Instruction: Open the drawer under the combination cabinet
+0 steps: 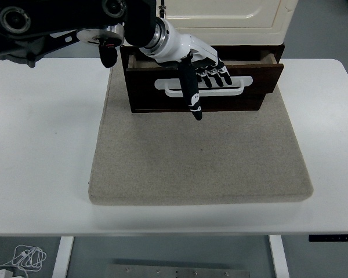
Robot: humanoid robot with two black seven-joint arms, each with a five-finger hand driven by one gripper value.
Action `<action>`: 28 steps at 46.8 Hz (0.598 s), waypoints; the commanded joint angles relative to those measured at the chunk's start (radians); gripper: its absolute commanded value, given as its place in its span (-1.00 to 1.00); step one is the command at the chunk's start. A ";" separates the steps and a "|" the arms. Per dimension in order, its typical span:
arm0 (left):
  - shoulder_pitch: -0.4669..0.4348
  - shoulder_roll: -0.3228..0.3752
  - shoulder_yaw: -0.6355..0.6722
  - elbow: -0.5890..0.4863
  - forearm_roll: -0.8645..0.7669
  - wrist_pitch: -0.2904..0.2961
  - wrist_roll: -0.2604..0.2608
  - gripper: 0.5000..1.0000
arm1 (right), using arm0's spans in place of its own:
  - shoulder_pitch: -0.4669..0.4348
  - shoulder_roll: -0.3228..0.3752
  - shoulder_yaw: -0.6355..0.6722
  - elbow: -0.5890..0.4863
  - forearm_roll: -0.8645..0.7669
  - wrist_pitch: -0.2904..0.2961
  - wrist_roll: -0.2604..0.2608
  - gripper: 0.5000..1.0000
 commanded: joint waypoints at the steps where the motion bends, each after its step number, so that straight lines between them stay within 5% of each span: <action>1: 0.002 0.000 0.000 0.006 0.000 0.000 0.000 1.00 | 0.000 0.000 0.000 0.000 0.000 0.000 0.000 0.70; 28: 0.015 -0.003 0.003 0.009 0.003 0.000 0.000 1.00 | 0.000 0.000 0.000 0.000 0.000 0.000 0.000 0.70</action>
